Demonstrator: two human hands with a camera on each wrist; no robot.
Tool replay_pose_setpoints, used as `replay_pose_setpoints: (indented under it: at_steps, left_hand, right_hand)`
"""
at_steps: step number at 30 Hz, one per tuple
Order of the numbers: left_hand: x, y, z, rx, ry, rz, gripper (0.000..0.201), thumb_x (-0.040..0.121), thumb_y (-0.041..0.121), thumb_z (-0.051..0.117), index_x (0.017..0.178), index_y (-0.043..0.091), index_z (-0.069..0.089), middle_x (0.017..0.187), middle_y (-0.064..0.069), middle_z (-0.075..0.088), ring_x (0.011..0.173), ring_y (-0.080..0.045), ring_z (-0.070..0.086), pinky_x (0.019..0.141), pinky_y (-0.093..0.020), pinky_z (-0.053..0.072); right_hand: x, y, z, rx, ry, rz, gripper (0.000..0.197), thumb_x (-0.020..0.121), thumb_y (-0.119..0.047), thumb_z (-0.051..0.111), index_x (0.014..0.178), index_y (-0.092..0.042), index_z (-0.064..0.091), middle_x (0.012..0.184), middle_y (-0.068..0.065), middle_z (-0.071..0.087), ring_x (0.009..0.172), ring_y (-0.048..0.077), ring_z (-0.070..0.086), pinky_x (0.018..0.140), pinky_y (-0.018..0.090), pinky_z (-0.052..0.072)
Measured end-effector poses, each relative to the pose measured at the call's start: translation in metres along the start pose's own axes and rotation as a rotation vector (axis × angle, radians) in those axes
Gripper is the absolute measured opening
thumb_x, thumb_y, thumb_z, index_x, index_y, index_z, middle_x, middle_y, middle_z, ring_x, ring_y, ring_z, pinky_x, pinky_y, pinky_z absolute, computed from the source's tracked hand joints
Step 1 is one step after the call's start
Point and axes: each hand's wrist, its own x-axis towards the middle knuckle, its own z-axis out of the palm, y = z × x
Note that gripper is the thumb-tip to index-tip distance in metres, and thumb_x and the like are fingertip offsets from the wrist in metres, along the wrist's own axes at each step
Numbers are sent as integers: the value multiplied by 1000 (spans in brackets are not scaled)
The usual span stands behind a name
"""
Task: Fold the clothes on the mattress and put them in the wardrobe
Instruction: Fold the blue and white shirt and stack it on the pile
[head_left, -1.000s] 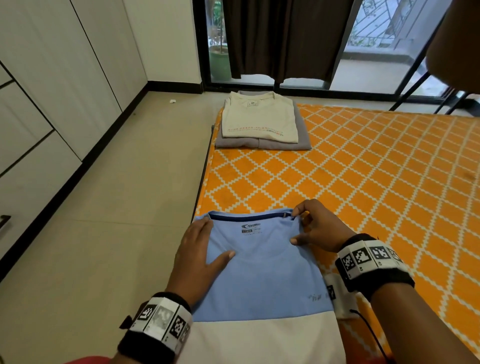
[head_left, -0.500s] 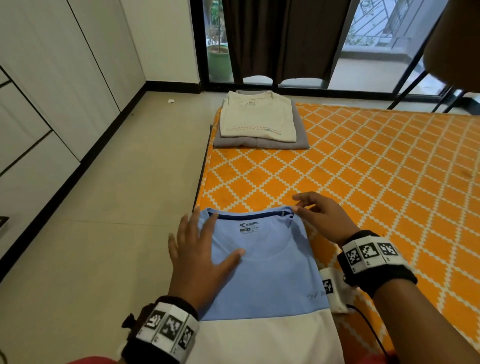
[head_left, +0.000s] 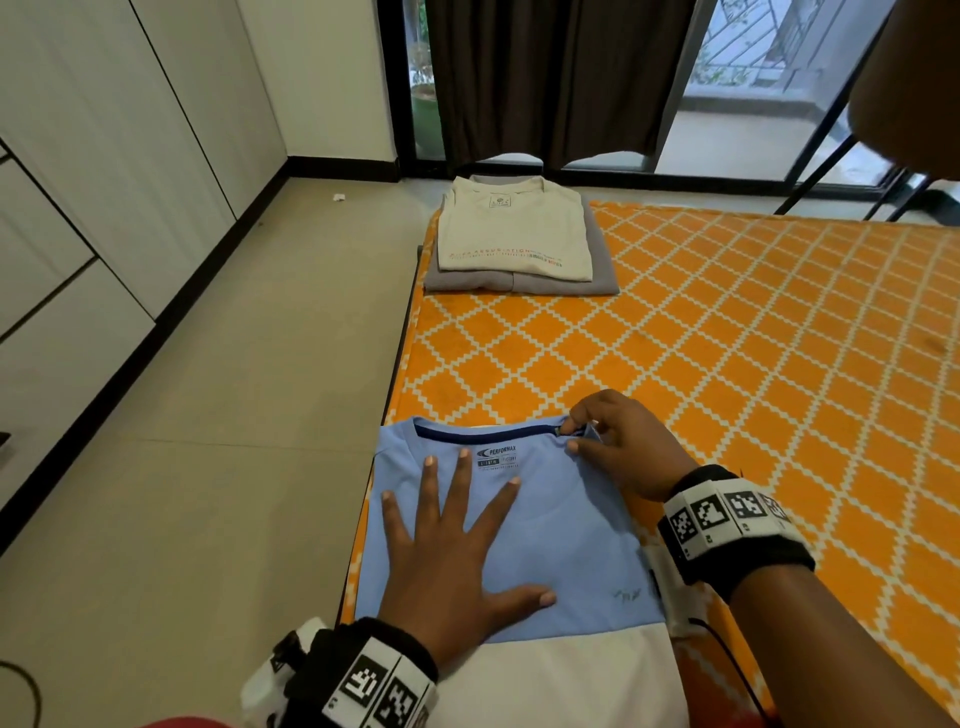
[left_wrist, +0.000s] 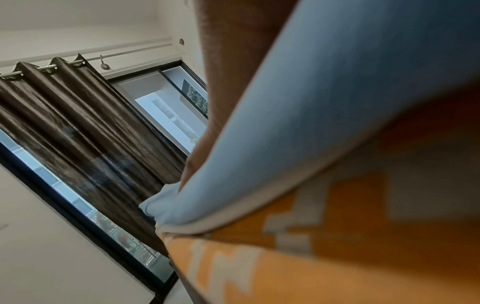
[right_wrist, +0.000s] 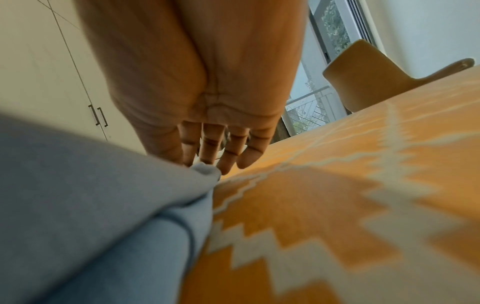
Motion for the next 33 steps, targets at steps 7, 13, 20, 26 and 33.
replay_pose_setpoints:
  at_steps: [7,13,20,26,33]
  left_hand:
    - [1,-1,6,-19,37,19,96,67,99,26,149,55,2,160,5,-23,142,-19,-35,106,-59,-25]
    - [1,2,1,-31,62,16,94,70,96,31,146,57,-9,153,8,-38,135,-19,-45,105,-60,-27]
    - [1,2,3,49,-33,9,94,73,95,24,151,42,25,162,-6,16,149,-29,4,107,-60,-1]
    - [1,3,-1,27,17,13,93,71,96,23,151,50,9,164,-1,-10,147,-25,-20,108,-62,-12]
    - [1,-2,7,10,40,15,95,68,98,24,148,54,-3,158,7,-29,140,-20,-39,105,-61,-26]
  right_hand:
    - [-2,-7,-1,-43,195,-17,9,85,-12,71,80,-19,73,89,-5,61,80,14,57,70,25,45]
    - [-2,-8,4,-66,235,-7,19,85,-15,70,94,-26,57,80,-9,57,73,12,54,60,28,45]
    - [0,-6,7,-254,235,-34,21,86,-9,64,84,-28,55,86,-7,49,86,18,46,70,32,38]
    - [0,-2,5,-24,250,1,20,88,-15,66,90,-24,48,92,-3,46,79,16,45,66,29,41]
    - [-14,-22,-35,293,-60,244,34,98,-26,57,69,-8,62,58,7,61,48,16,53,50,27,43]
